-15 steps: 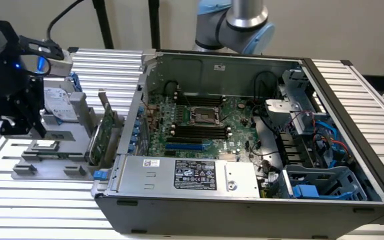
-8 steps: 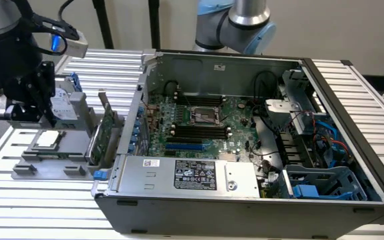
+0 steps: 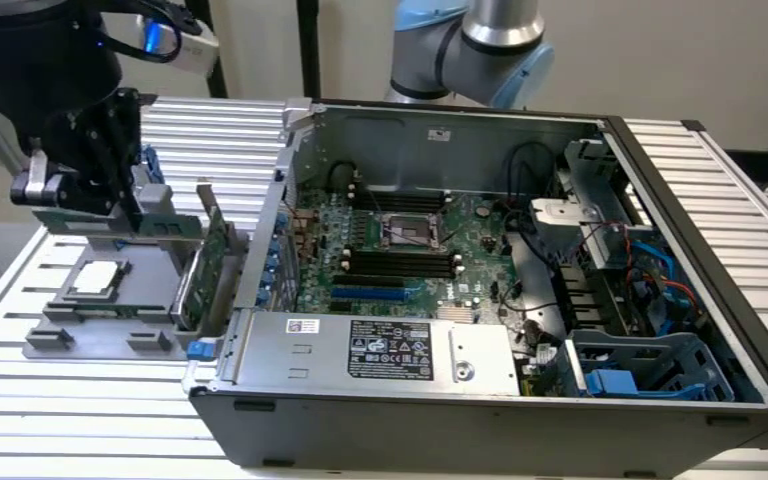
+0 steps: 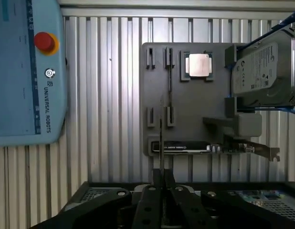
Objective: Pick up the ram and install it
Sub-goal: 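Pick up the ram and move it above insertion slot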
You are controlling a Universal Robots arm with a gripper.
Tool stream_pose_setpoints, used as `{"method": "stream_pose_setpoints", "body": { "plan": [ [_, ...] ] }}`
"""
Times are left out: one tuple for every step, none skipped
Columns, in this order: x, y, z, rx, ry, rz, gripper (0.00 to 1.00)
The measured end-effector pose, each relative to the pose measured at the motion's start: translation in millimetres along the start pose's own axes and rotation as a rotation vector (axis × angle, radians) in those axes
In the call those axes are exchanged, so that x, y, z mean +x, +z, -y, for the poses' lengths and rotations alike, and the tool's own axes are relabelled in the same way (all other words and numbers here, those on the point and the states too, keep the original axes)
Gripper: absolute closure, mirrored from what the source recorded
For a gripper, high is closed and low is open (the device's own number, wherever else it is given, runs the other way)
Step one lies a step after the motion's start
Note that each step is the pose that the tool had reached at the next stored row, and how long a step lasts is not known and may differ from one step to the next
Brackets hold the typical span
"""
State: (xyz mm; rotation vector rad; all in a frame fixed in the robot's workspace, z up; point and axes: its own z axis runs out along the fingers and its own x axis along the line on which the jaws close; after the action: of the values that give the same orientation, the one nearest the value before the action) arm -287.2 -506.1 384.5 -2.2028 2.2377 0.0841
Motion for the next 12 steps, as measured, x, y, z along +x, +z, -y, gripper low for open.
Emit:
{"method": "stream_pose_setpoints", "body": {
  "plan": [
    [-0.1,-1.1,4.5,0.0001,0.000,0.0004,1.00],
    [-0.2,-1.9,9.0,0.0000,0.000,0.0009,1.00],
    [-0.3,-2.6,13.5,0.0000,0.000,0.0013,1.00],
    [-0.4,-3.0,18.3,0.0000,0.000,0.0017,1.00],
    [-0.5,-3.3,22.8,0.0000,0.000,0.0021,1.00],
    [-0.6,-3.6,27.2,0.0000,0.000,0.0026,1.00],
    [-0.6,-3.8,31.7,0.0000,0.000,0.0029,1.00],
    [-0.7,-4.0,36.2,0.0000,0.000,0.0034,1.00],
    [-0.8,-4.2,40.7,-0.0001,0.000,0.0038,1.00],
    [-0.8,-4.4,45.2,-0.0001,0.000,0.0043,1.00],
    [-0.9,-4.5,50.1,0.0000,0.000,0.0049,1.00],
    [-1.0,-4.7,54.6,0.0000,0.000,0.0054,1.00]
  ]
}}
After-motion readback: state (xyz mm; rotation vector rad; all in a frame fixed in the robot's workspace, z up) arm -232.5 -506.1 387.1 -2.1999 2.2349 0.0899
